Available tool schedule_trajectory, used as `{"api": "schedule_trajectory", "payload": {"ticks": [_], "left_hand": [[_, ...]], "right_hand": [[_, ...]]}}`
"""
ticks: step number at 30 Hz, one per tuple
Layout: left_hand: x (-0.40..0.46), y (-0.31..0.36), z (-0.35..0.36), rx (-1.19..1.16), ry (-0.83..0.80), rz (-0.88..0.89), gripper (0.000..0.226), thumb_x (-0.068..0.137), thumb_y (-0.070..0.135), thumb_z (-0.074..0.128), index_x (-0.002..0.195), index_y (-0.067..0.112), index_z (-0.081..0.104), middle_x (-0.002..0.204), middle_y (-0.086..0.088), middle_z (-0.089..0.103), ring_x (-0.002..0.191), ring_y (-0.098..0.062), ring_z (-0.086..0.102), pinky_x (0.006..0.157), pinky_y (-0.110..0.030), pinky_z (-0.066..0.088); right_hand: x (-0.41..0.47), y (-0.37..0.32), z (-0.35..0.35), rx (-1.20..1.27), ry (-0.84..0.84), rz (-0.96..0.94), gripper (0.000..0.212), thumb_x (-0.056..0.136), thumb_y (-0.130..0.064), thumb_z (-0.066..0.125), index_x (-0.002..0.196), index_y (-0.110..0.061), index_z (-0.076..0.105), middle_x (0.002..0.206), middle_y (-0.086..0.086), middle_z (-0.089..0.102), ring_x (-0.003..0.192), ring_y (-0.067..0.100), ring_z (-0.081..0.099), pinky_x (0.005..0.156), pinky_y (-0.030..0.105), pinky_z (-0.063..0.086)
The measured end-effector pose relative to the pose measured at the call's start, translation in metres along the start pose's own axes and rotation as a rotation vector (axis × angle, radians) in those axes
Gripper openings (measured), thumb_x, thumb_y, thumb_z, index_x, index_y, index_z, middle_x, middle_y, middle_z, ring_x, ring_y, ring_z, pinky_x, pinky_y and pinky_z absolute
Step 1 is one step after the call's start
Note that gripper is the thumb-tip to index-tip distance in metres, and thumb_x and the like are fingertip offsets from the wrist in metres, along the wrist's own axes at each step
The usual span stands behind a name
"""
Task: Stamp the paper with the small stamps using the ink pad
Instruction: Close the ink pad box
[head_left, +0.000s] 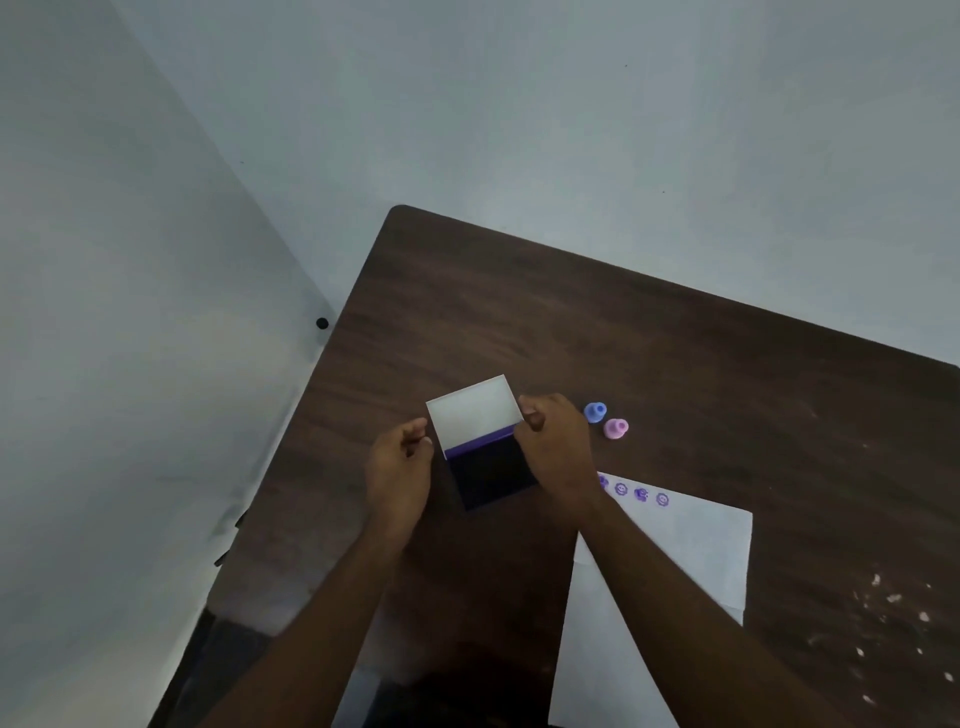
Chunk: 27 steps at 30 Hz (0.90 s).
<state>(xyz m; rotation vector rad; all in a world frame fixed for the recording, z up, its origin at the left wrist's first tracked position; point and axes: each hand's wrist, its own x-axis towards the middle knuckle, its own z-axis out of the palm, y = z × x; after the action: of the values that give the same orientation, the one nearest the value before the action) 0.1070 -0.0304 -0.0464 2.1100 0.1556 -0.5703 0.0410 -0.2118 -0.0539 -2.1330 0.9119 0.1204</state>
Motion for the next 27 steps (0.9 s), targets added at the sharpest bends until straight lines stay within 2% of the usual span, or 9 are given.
{"api": "schedule_trajectory", "payload": {"ticks": [4, 7, 11, 15, 17, 19, 22, 25, 27], "left_hand": [[0.002, 0.000, 0.006, -0.026, -0.025, -0.042, 0.033, 0.091, 0.016, 0.057, 0.123, 0.024, 0.059, 0.114, 0.010, 0.063, 0.090, 0.006, 0.055, 0.072, -0.014, 0.043], [0.005, 0.003, 0.009, -0.048, -0.031, -0.098, 0.038, 0.092, 0.014, 0.057, 0.129, 0.020, 0.056, 0.122, 0.005, 0.062, 0.099, -0.001, 0.053, 0.076, -0.018, 0.043], [0.007, 0.011, 0.009, -0.140, -0.050, -0.152, 0.041, 0.094, 0.015, 0.054, 0.134, 0.017, 0.051, 0.127, 0.001, 0.059, 0.108, -0.008, 0.053, 0.081, -0.023, 0.047], [0.006, 0.019, 0.009, -0.207, -0.067, -0.151, 0.036, 0.093, 0.015, 0.051, 0.129, 0.018, 0.055, 0.121, 0.001, 0.063, 0.098, -0.007, 0.059, 0.070, -0.021, 0.051], [0.003, 0.023, 0.008, -0.279, -0.048, -0.178, 0.038, 0.092, 0.018, 0.054, 0.130, 0.020, 0.054, 0.119, 0.002, 0.063, 0.101, -0.010, 0.060, 0.080, -0.029, 0.055], [-0.003, 0.025, 0.005, -0.320, 0.003, -0.175, 0.037, 0.092, 0.026, 0.055, 0.129, 0.023, 0.052, 0.115, 0.005, 0.063, 0.100, -0.007, 0.060, 0.076, -0.027, 0.053], [-0.017, 0.027, 0.001, -0.302, 0.062, -0.114, 0.031, 0.094, 0.042, 0.050, 0.119, 0.024, 0.056, 0.107, 0.006, 0.066, 0.096, -0.007, 0.061, 0.072, -0.025, 0.049], [-0.034, 0.019, -0.001, -0.295, 0.060, -0.093, 0.026, 0.094, 0.047, 0.047, 0.100, 0.028, 0.065, 0.097, 0.005, 0.069, 0.095, -0.014, 0.063, 0.083, -0.039, 0.052], [-0.043, 0.011, -0.001, -0.284, 0.028, -0.086, 0.029, 0.095, 0.047, 0.045, 0.094, 0.028, 0.067, 0.092, 0.005, 0.071, 0.093, -0.014, 0.064, 0.085, -0.041, 0.051]], "right_hand": [[0.005, -0.003, 0.000, 0.018, 0.016, 0.043, 0.024, 0.089, -0.012, 0.057, 0.112, -0.009, 0.062, 0.113, 0.010, 0.061, 0.104, 0.020, 0.056, 0.087, 0.029, 0.041], [0.011, -0.008, 0.001, 0.017, 0.010, 0.021, 0.033, 0.087, -0.011, 0.057, 0.120, -0.012, 0.059, 0.118, 0.007, 0.060, 0.106, 0.016, 0.055, 0.085, 0.023, 0.038], [0.017, -0.014, 0.002, 0.052, -0.028, 0.029, 0.039, 0.085, -0.006, 0.054, 0.124, -0.010, 0.057, 0.120, 0.007, 0.060, 0.109, 0.019, 0.054, 0.084, 0.024, 0.038], [0.017, -0.017, -0.003, 0.133, -0.021, 0.087, 0.034, 0.089, -0.008, 0.051, 0.122, -0.012, 0.058, 0.121, 0.006, 0.062, 0.110, 0.018, 0.055, 0.091, 0.030, 0.043], [0.011, -0.019, -0.008, 0.202, 0.032, 0.093, 0.028, 0.092, -0.015, 0.051, 0.119, -0.013, 0.060, 0.116, 0.003, 0.064, 0.108, 0.016, 0.057, 0.089, 0.029, 0.045], [0.001, -0.019, -0.014, 0.302, 0.084, 0.117, 0.023, 0.093, -0.032, 0.052, 0.108, -0.020, 0.064, 0.102, -0.006, 0.066, 0.101, 0.013, 0.060, 0.080, 0.025, 0.046], [-0.016, -0.017, -0.024, 0.414, 0.120, 0.180, 0.039, 0.087, -0.062, 0.044, 0.088, -0.028, 0.064, 0.085, -0.008, 0.068, 0.085, 0.008, 0.063, 0.068, 0.026, 0.046], [-0.031, -0.007, -0.030, 0.510, 0.171, 0.214, 0.045, 0.087, -0.063, 0.045, 0.076, -0.026, 0.068, 0.076, -0.002, 0.071, 0.077, 0.011, 0.067, 0.071, 0.030, 0.052], [-0.040, 0.002, -0.030, 0.521, 0.183, 0.206, 0.041, 0.086, -0.060, 0.048, 0.076, -0.028, 0.071, 0.077, -0.001, 0.073, 0.077, 0.009, 0.068, 0.073, 0.030, 0.053]]}}
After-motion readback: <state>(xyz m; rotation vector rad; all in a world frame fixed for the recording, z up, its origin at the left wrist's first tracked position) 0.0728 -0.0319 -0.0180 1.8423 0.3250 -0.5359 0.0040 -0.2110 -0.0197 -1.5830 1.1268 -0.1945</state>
